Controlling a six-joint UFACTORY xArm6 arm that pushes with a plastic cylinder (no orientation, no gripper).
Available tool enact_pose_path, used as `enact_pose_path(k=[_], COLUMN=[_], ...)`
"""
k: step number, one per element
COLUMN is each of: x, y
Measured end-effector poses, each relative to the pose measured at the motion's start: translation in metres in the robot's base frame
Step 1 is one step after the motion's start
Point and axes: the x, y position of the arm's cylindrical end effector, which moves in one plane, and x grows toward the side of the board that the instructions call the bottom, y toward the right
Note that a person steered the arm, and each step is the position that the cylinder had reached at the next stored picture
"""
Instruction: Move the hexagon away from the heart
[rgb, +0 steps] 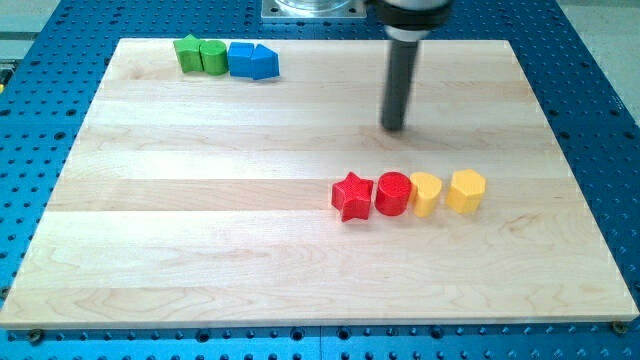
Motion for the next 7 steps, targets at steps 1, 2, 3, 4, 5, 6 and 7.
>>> enact_pose_path(k=[1,2,3,4,5,6,7], x=[0.045,0.082,0.153,0.158,0.147,0.108,0.073], y=[0.085,0.168,0.157,0.088,0.044,0.053,0.006])
